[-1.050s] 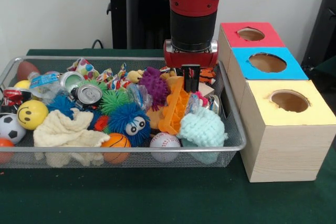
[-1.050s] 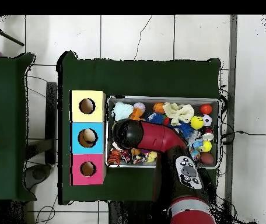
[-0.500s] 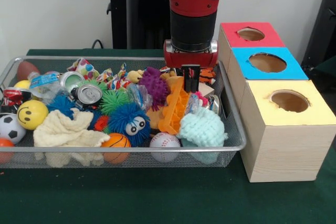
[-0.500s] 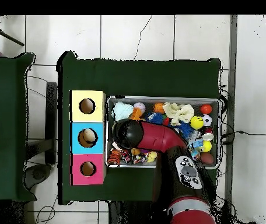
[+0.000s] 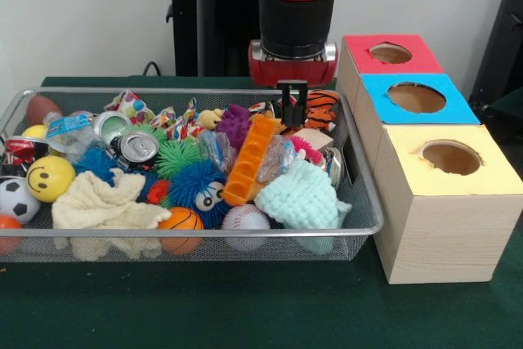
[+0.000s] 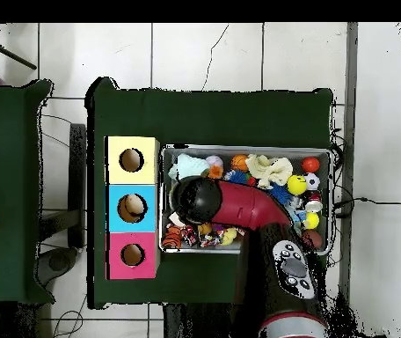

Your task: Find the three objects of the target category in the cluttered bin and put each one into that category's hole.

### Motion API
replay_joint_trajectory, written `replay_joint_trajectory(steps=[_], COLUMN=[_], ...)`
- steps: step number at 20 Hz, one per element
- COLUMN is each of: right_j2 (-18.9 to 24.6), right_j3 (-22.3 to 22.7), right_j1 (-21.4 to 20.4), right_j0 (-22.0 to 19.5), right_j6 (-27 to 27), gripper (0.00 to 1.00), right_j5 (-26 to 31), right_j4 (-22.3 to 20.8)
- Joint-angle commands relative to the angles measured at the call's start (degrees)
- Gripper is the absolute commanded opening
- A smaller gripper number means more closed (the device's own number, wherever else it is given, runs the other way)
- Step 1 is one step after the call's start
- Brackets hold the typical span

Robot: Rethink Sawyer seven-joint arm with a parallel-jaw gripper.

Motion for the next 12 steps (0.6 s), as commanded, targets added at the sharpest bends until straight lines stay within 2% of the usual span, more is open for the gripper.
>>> replay_joint_trajectory(steps=[1,7,12], right_j2=[1.8,3.2,4.3], right_j3=[-2.4,-3.1,-2.3], right_j1=[-2.5,-2.5,-1.5], right_j0=[-3.7,-5.9,-7.0], right_j6=[0.0,-2.0,-2.1], gripper=[0.0,0.0,0.0], right_j5=[10.4,11.7,9.1], right_j4=[-1.1,-2.6,-3.3])
